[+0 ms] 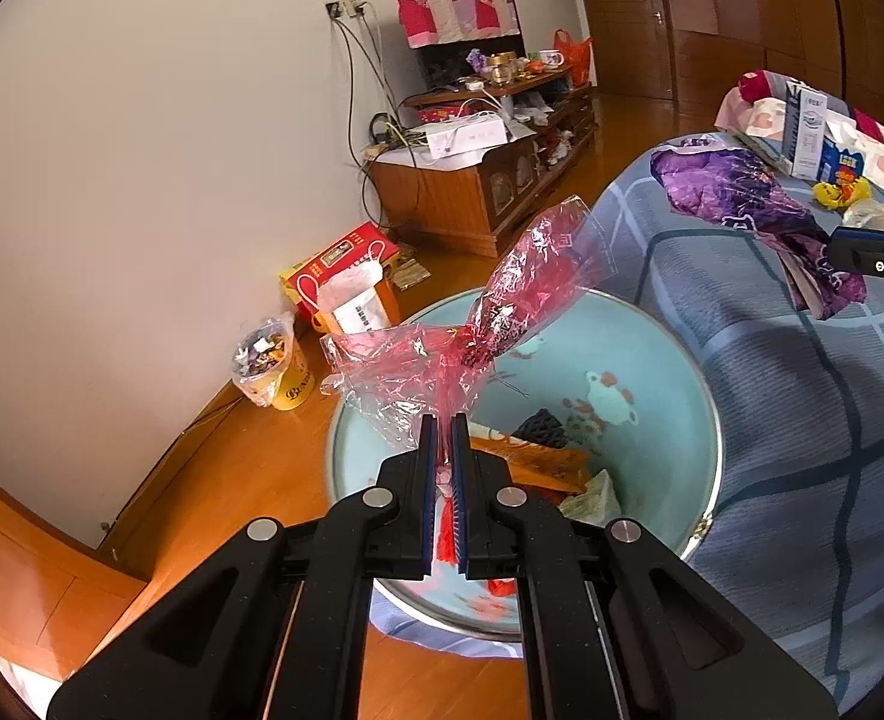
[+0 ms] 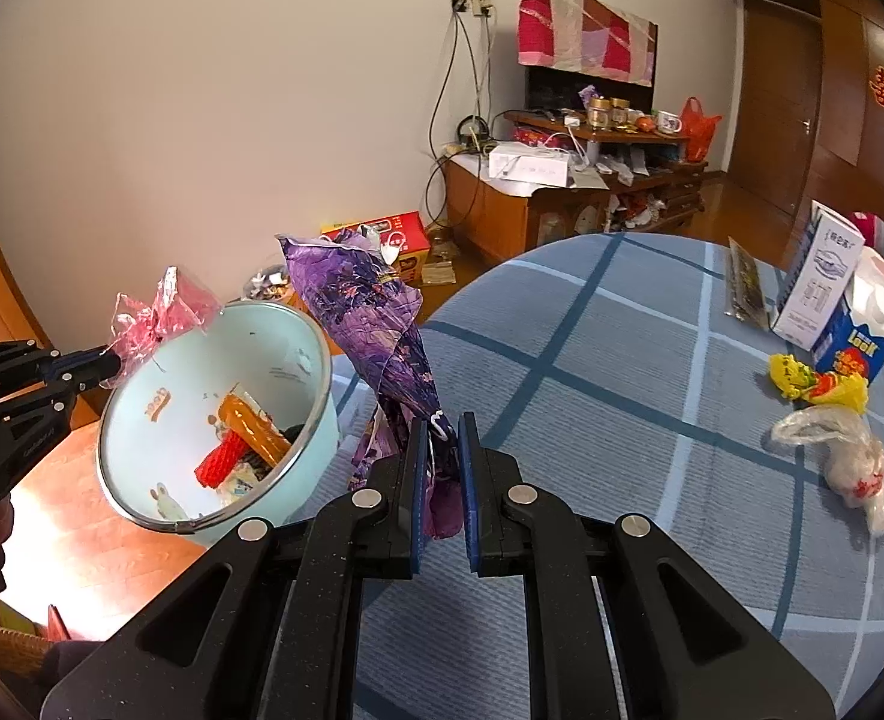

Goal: Collect trash
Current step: 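Carry the pink bag with the left tool while the right tool carries the purple wrapper over the bin, then open the left tool to drop the pink bag while the right tool drops the purple wrapper into the bin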

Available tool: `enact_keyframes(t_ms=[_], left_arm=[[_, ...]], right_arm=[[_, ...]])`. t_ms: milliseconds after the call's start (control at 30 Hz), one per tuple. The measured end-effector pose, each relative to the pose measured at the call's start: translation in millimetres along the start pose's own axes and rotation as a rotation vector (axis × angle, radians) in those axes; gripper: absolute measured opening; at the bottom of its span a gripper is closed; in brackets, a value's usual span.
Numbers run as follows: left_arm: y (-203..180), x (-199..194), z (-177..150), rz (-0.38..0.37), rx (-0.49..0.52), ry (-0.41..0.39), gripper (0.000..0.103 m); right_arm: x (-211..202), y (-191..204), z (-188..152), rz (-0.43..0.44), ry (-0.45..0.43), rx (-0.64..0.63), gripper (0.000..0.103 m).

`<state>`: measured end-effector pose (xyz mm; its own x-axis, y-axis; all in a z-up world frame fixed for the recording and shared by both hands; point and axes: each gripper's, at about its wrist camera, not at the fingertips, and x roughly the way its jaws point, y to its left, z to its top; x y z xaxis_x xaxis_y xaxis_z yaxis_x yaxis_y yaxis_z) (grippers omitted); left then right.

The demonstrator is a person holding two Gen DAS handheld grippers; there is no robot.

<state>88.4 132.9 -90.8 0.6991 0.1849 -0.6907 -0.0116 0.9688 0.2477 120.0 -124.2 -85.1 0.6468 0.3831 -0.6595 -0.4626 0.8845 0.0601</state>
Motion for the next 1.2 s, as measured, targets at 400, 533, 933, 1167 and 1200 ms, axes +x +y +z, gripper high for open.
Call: enact_keyframes(t_ms=[400,533,933,1167,1200], left_arm=[[18.9,3.3,-10.0,0.035,-0.025,0.018,0.004],[27.0,4.4,-12.4,0.045,-0.044,0.023,0.004],[31.5,2.7,-13.3,0.043,-0.077,0.013,0.033],[31.7,1.5,-13.1,0.041,-0.085,0.011,0.048],[31.6,2.2,-13.1,0.041,-0.087,0.013,0.049]], right_arm=[[9.5,16.6,3.7,0.019,0.018,-0.033,0.011],[11.0,21.2,6.2,0.025,0.02,-0.047,0.011],[14.0,48.4,15.8,0.109,0.003,-0.1,0.032],[18.2,44.9,12.8,0.096,0.008,-0.081,0.042],[18.5,44.6,12.0,0.094,0.009,-0.08,0.042]])
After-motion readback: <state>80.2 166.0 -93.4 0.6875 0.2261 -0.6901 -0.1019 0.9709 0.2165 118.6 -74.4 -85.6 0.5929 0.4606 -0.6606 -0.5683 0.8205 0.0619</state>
